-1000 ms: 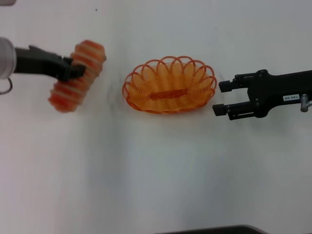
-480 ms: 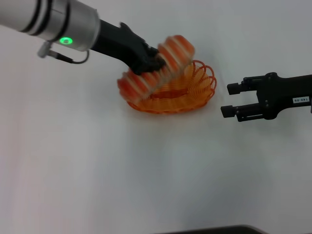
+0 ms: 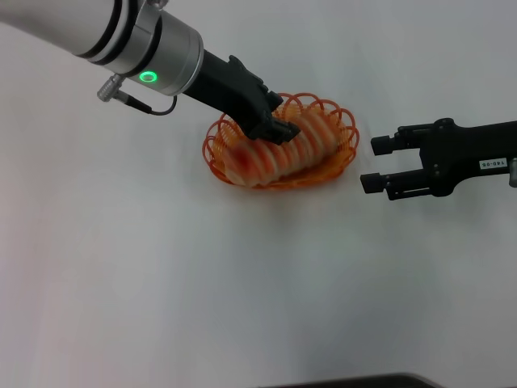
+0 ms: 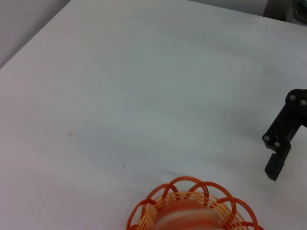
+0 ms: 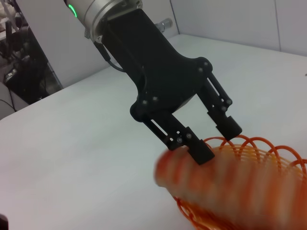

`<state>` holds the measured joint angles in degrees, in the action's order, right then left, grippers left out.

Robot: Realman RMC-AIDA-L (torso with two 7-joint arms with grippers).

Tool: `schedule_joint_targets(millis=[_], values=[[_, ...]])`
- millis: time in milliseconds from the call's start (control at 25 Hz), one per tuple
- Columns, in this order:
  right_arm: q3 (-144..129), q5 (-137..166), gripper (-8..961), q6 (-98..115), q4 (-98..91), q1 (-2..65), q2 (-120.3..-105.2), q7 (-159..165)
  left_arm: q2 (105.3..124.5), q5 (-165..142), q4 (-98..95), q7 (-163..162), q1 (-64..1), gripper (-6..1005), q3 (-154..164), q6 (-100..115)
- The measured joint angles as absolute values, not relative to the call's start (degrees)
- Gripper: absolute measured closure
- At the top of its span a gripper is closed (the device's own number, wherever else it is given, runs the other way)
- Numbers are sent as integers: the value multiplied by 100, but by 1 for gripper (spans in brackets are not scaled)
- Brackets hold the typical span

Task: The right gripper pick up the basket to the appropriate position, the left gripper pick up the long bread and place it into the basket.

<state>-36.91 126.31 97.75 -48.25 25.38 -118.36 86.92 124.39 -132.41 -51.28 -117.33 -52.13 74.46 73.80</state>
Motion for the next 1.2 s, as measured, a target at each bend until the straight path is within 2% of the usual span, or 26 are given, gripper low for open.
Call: schedule_joint_targets(millis=[280, 600, 680, 880, 1000, 1200], values=[[-3691, 12637, 174, 9757, -4821, 2563, -11845, 8692, 12424, -13186, -5685, -11779, -4803, 392, 7322, 7446], [-3659, 12605, 173, 9781, -4832, 2641, -11841, 8777, 12334, -12647, -6608, -11394, -3512, 156, 5640, 8550], [-3653, 12605, 173, 9783, -4833, 2683, -11842, 8813, 12232, -12494, -6498, -11073, -3228, 142, 5032, 8938], [-3650, 12602, 173, 9796, -4834, 2788, -11842, 8908, 11713, -12435, -5403, -10162, -2723, 122, 4175, 9826], [-3662, 12602, 173, 9805, -4834, 2833, -11833, 8950, 11477, -12428, -4830, -9899, -2564, 124, 4003, 9994], [-3686, 12617, 174, 9825, -4835, 2880, -11806, 9014, 11455, -12426, -4685, -9764, -2391, 125, 3799, 10045]])
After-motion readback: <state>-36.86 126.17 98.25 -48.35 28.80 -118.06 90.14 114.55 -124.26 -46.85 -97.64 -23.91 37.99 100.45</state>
